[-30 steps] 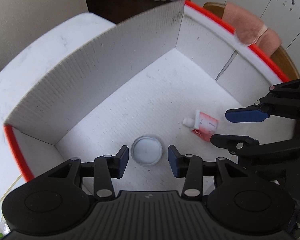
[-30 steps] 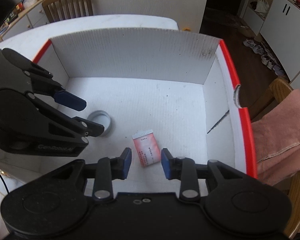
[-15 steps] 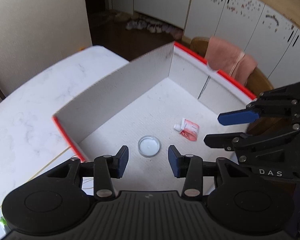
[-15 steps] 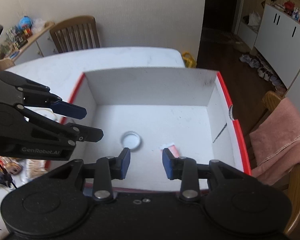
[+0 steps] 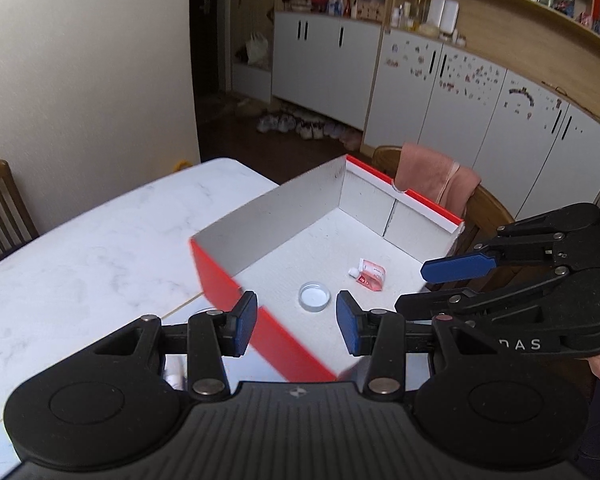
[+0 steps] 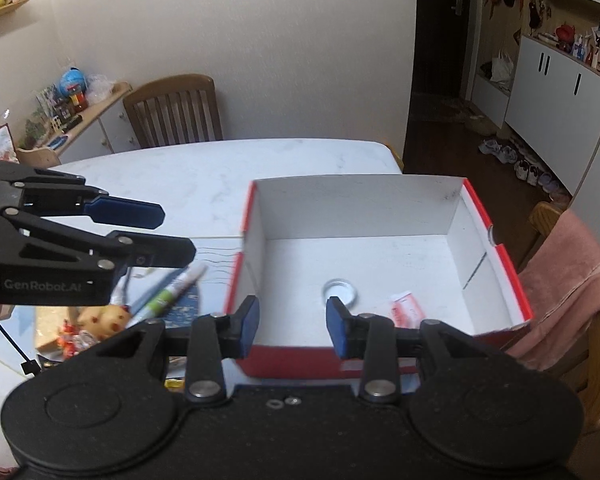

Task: Organize objects
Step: 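Lift both grippers out of the shoebox and return to the item pile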

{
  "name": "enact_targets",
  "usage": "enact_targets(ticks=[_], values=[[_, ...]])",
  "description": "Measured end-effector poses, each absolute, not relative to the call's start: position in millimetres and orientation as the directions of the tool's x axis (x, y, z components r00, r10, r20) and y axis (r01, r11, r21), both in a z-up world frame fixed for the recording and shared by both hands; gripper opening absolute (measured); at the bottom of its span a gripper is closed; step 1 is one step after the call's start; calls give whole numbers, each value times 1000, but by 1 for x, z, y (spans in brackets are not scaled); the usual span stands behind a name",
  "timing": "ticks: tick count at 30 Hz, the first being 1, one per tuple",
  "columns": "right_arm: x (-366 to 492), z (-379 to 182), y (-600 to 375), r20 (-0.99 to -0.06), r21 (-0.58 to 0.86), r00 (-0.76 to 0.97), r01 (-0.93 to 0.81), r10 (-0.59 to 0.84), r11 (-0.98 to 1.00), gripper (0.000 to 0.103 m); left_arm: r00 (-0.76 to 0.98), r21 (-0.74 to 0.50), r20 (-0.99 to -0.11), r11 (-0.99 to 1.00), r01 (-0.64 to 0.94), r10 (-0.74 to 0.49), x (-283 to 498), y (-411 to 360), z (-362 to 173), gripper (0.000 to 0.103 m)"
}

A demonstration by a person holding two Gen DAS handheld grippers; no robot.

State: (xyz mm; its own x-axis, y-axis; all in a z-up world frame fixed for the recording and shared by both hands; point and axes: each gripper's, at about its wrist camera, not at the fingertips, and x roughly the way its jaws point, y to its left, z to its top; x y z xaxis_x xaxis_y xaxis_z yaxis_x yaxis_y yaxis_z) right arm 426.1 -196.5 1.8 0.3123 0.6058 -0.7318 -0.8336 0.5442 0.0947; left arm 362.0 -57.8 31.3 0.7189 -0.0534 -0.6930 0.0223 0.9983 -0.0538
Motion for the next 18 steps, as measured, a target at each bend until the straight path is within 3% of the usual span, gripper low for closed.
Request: enact_targets(ticks=[13, 15, 18], values=[[350, 9, -188, -680, 114, 316, -846, 662, 520, 41, 782, -43, -623, 999, -32, -2, 253, -22, 44, 43], [338, 8, -185, -676, 109, 315, -852, 667, 512, 47, 786, -37, -618, 998, -58, 23, 239, -15, 44, 53], [321, 5, -181, -673, 114, 304, -858, 674, 501, 56, 798, -30, -601, 996, -80, 46, 215, -5, 42, 54]])
